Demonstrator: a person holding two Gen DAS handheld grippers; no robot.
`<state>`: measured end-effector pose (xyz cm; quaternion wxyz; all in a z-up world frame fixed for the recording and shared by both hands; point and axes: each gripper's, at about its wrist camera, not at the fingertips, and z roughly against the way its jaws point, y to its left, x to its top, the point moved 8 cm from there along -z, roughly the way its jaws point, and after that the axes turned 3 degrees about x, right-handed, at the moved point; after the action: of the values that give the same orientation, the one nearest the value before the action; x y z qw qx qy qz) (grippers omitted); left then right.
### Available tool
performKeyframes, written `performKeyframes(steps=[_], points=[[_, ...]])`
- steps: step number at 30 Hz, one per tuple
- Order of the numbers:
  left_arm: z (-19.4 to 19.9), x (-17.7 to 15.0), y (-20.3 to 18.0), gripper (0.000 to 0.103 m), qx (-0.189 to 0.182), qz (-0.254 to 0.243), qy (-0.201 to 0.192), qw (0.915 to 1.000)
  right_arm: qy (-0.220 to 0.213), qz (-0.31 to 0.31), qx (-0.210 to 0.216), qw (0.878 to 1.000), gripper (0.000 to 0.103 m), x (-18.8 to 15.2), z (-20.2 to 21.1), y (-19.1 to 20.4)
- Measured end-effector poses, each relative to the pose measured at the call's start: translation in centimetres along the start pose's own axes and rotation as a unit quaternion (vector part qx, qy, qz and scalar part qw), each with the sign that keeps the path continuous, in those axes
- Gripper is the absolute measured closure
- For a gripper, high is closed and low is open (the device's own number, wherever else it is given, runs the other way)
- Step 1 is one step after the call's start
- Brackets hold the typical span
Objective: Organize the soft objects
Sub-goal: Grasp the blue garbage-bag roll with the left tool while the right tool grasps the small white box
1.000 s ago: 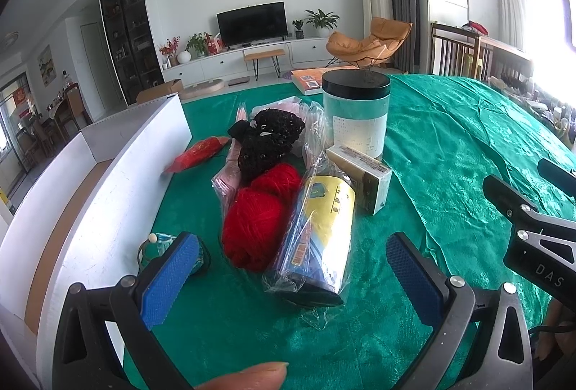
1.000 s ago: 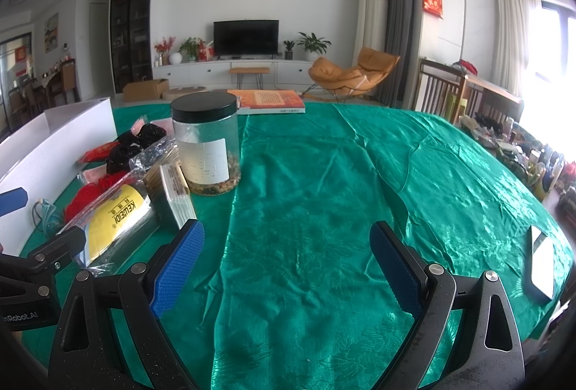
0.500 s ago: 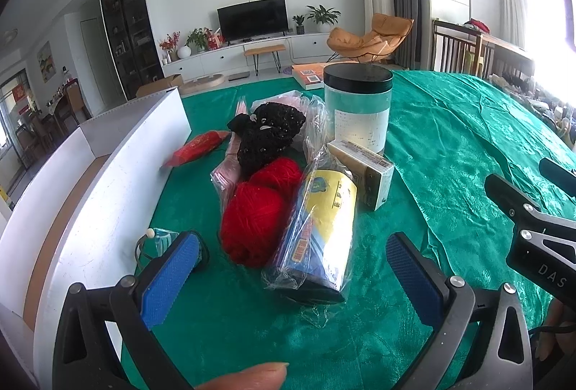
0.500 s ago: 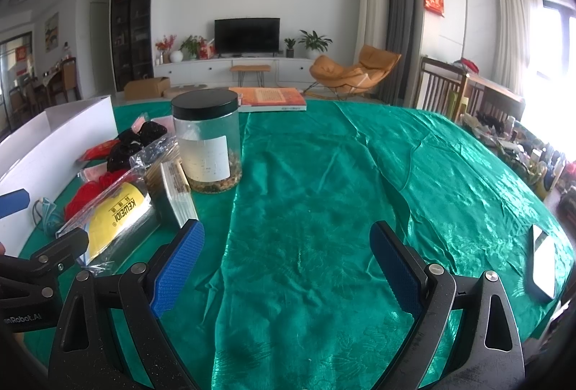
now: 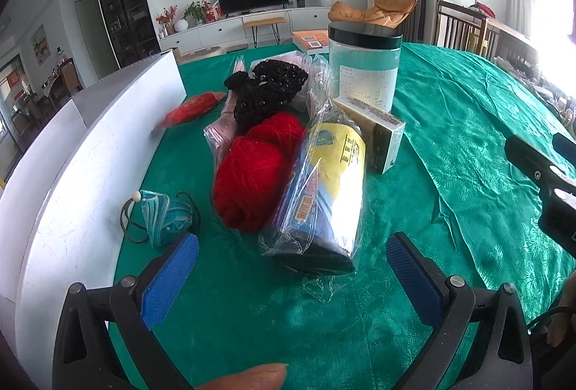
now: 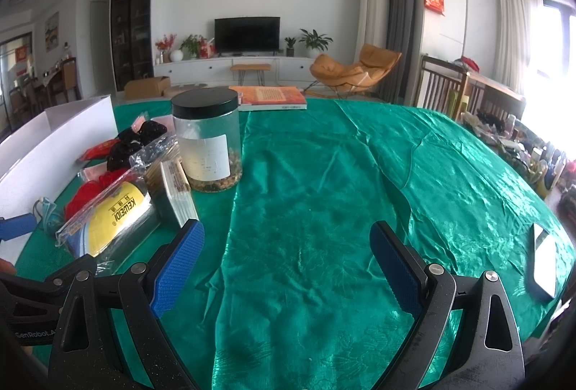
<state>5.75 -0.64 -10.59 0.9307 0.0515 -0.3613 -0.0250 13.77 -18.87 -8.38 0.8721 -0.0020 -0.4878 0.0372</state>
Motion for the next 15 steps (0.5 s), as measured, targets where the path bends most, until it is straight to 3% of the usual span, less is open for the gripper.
performKeyframes(steps=[15], points=[[-5.6,-1.4,0.5,0.0,-0.004,0.012,0.075,0.9971,0.008,-0.012,0.005,1.0,0.008,-0.7,0.3,1.5]])
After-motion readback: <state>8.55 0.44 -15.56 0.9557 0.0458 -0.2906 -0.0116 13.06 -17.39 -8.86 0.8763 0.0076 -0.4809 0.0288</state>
